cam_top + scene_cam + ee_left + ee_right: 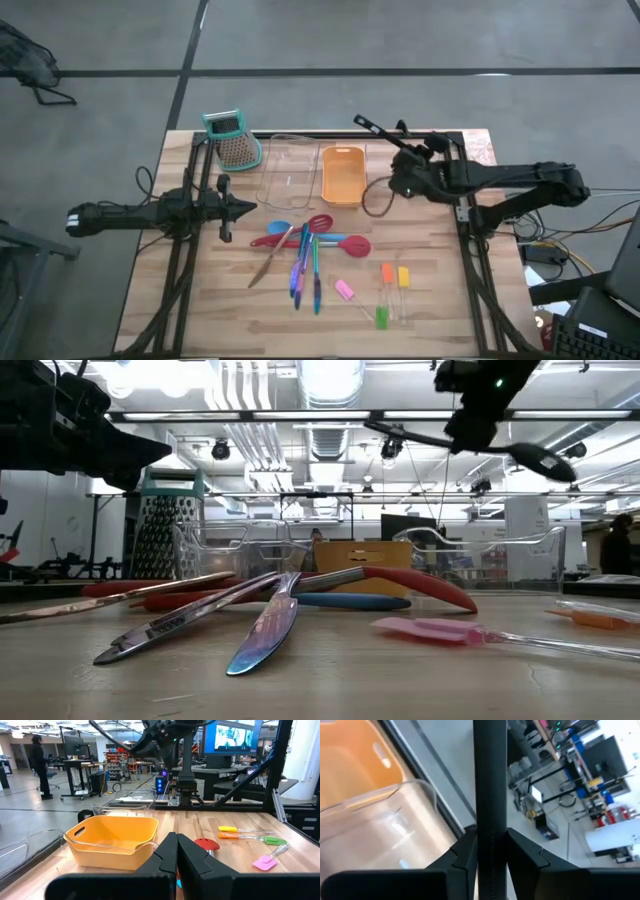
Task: Pick & Place Kitchen Items
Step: Put the black slotted serving spoon into the right transparent bin
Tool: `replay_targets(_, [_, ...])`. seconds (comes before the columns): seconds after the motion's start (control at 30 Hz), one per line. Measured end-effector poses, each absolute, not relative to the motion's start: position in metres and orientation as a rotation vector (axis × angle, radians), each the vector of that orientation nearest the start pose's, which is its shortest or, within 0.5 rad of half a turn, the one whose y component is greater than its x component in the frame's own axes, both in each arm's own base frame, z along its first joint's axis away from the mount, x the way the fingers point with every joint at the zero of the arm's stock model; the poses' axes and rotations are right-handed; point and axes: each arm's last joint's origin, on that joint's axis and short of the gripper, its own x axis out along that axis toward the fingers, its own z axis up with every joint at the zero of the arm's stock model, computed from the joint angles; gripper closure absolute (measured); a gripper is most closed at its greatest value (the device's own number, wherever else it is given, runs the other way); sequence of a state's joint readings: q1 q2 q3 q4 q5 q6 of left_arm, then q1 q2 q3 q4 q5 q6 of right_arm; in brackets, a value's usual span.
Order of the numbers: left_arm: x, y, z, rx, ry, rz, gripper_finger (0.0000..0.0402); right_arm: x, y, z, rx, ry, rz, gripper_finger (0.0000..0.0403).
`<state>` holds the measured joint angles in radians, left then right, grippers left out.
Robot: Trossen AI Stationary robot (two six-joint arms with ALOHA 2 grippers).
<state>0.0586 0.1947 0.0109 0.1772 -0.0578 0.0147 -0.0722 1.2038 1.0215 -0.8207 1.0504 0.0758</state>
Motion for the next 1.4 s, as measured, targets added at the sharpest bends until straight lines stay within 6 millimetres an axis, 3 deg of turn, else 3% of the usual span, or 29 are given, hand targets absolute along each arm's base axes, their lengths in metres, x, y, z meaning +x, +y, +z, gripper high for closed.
replay_targets(0.3, [0.109,0.008,0.168,0.015,0.005,0.116,0.0396,0.231,-0.079,0.269,-0.426,0.732,-1.126,0.0303])
replay_targets(0.6, [0.109,0.008,0.168,0.015,0.006,0.116,0.0396,0.211,-0.103,0.231,-0.326,0.77,-1.224,0.0327])
replay_targets(0.83, [0.109,0.008,0.168,0.015,0.007,0.116,0.0396,0.202,-0.111,0.211,-0.22,0.739,-1.201,0.0304])
replay_targets(1.17, [0.109,0.008,0.168,0.015,0.008,0.116,0.0396,0.199,-0.109,0.197,-0.177,0.757,-1.121,0.0325])
replay_targets(1.4, [0.109,0.008,0.168,0.015,0.006,0.116,0.0396,0.193,-0.109,0.188,-0.157,0.778,-1.126,0.0299])
